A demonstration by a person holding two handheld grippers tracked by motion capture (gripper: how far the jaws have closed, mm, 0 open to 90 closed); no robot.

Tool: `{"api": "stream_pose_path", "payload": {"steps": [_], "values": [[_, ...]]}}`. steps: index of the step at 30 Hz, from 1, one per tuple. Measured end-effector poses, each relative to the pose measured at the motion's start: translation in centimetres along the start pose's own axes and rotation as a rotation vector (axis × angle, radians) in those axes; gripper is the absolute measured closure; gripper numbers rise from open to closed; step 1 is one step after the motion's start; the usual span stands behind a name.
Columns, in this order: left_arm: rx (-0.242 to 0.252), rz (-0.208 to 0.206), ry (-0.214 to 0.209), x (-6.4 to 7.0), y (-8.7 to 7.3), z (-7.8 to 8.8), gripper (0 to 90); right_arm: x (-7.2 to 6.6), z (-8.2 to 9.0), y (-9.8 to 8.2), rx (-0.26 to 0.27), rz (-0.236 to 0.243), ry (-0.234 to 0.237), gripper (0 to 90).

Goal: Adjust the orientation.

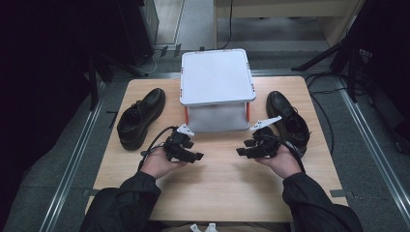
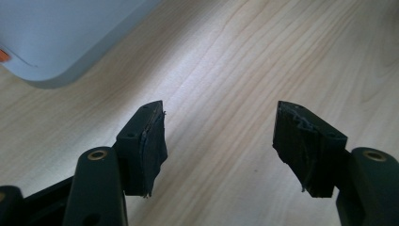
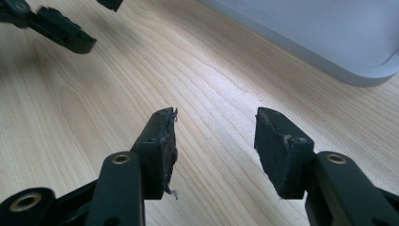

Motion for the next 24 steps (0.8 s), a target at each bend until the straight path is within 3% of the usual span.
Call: {"api": "stream_pose_path", "payload": {"steps": [5, 10, 15, 24], "values": [[0.000, 0.029, -0.037, -0.5, -0.1, 0.4, 37.8, 0.0, -0.1, -0.1, -0.011, 0.004, 0.007, 48.2], [0.008, 0.023, -0.026, -0.8, -0.2, 0.7, 40.8, -0.1, 0.0, -0.2, -0.006, 0.001, 0.024, 48.1], [-0.018, 0.017, -0.007, -0.8, -0.3, 0.5, 40.6, 0.0, -0.1, -0.2, -0.010, -0.003, 0.025, 47.8], [0.012, 0.040, -0.026, -1.1, -0.3, 0.7, 37.1, 0.4, -0.1, -0.2, -0.017, -0.009, 0.019, 47.6]]}}
Point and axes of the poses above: each handheld gripper's, and its own axes: z roughly backward along the jaws, y roughly out of its top, x roughly to its right, the point moved 1 cm from there along -z, roughly forward along the jaws, and after that the axes turned 4 degrees about -x, right-handed, at the moved point
